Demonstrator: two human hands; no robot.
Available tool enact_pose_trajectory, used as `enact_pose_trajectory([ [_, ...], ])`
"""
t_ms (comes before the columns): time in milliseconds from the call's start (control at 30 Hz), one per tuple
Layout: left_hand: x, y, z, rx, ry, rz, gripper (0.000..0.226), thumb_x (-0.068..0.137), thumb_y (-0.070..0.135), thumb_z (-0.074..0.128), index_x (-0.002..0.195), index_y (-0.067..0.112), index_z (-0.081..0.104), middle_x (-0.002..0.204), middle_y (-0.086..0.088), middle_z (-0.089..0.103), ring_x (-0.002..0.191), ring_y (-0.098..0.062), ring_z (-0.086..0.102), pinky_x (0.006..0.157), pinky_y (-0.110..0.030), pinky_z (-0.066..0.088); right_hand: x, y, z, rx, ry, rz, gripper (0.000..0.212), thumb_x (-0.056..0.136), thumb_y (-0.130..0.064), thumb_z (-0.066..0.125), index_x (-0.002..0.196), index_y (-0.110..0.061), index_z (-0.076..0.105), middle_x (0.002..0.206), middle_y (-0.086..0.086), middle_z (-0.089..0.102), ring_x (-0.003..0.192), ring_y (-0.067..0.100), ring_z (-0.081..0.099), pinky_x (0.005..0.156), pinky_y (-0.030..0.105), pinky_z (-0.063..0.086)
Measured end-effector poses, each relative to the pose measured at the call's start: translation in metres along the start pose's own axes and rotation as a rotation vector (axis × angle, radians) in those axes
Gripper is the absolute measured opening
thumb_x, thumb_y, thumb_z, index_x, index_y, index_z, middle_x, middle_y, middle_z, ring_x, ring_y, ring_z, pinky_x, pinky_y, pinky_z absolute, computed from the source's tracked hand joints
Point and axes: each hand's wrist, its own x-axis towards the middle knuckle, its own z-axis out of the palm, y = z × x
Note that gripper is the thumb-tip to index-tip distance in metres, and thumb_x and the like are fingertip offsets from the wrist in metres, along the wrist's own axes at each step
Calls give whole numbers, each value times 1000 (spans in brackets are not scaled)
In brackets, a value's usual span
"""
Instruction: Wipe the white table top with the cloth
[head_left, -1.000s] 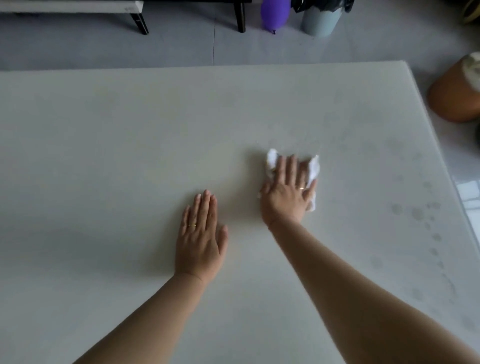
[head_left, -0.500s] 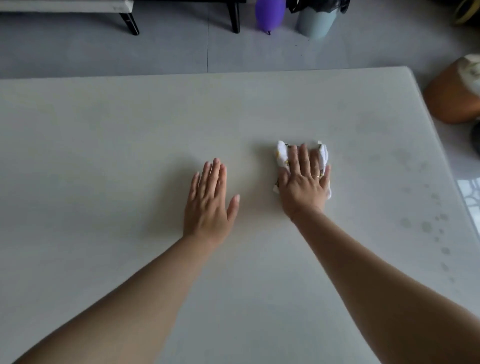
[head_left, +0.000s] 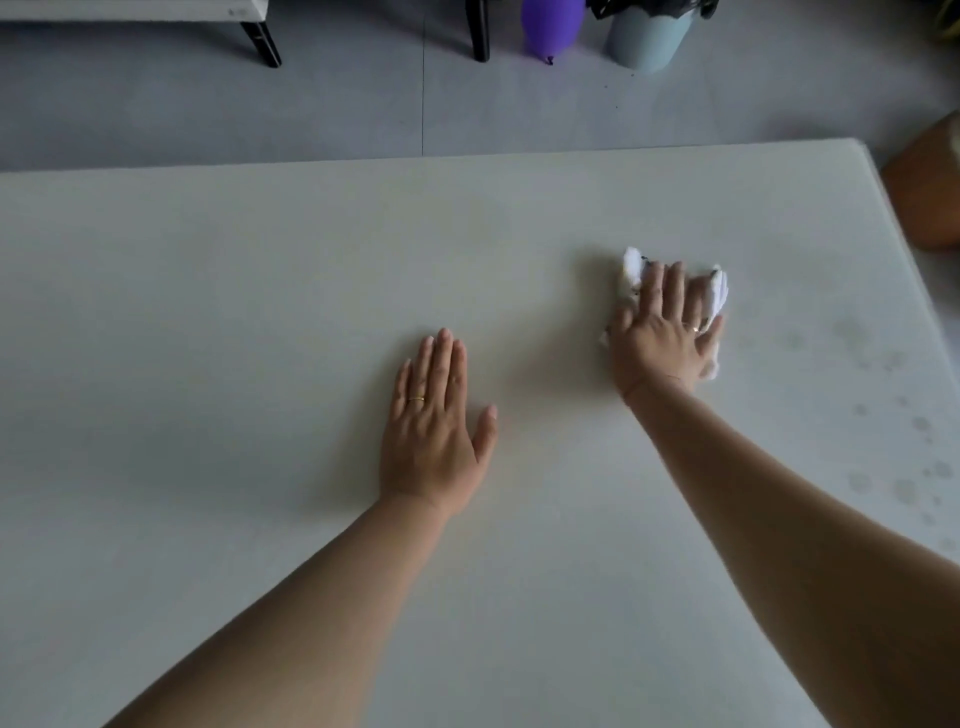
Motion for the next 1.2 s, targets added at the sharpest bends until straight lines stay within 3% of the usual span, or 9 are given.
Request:
enact_pose_trajectory([
  [67, 0, 0, -1, 19, -7, 0, 70, 92, 45, 24, 148, 4, 20, 157, -13, 16, 145, -26, 13, 119, -41, 13, -18, -32, 10, 34, 12, -55, 61, 95, -38, 31, 150, -25, 9, 160, -2, 3, 146, 19, -3, 115, 47, -8],
  [200, 1, 2, -2, 7, 5, -6, 68, 93, 46, 27, 145, 3, 30, 152, -16, 29, 142, -28, 24, 117, -43, 20, -66, -78, 30, -14, -65, -563, 58, 97, -44, 26, 150, -28, 9, 159, -5, 5, 146, 15, -4, 114, 43, -14],
  [300, 0, 0, -1, 15, -4, 7, 69, 92, 45, 27, 146, 2, 27, 153, -16, 26, 144, -26, 21, 118, -42, 17, -42, -60, 20, -126, -76, -832, 54, 98, -45, 26, 149, -31, 15, 158, -6, 12, 146, 16, 3, 117, 40, -2],
  [367, 1, -1, 0, 22, -12, 11, 71, 91, 45, 26, 147, 3, 22, 156, -14, 20, 145, -26, 16, 118, -41, 14, -10, -35, 11, -148, -37, -759, 52, 99, -42, 25, 149, -32, 15, 158, -6, 14, 146, 16, 3, 117, 41, 4],
  [533, 1, 1, 0, 8, -12, -4, 71, 90, 45, 27, 148, 3, 22, 156, -14, 17, 145, -26, 14, 118, -42, 15, 13, -35, 7, -9, -5, -126, 56, 97, -41, 25, 150, -31, 9, 160, -5, 2, 146, 16, -5, 116, 45, -7],
  [800, 2, 2, -2, 22, -32, -5, 72, 90, 46, 22, 148, 3, 20, 156, -15, 18, 145, -27, 14, 119, -41, 11, -22, -67, 17, -172, -64, -890, 55, 98, -44, 28, 149, -31, 13, 159, -6, 10, 146, 16, 4, 116, 40, -3],
  [1033, 31, -1, -13, -25, 40, -22, 74, 87, 45, 21, 149, 4, 16, 158, -12, 10, 146, -25, 7, 118, -37, 1, 14, -59, 13, -5, 6, -227, 56, 96, -38, 25, 149, -32, 9, 159, -6, 3, 146, 14, -4, 116, 42, -8],
  [1100, 55, -4, -16, -20, 77, -59, 69, 90, 39, 24, 148, 3, 18, 157, -14, 13, 146, -26, 10, 118, -37, 1, -4, -83, 23, 45, -3, -238, 59, 95, -39, 29, 150, -30, 9, 159, -4, 3, 146, 17, -5, 115, 43, -11],
  [1200, 80, -13, -14, 2, 86, -96, 63, 94, 30, 35, 148, 3, 17, 157, -15, 12, 146, -25, 9, 118, -37, 2, -23, -88, 29, -33, -37, -586, 57, 97, -40, 29, 150, -30, 10, 159, -4, 6, 146, 17, -3, 115, 40, -11],
])
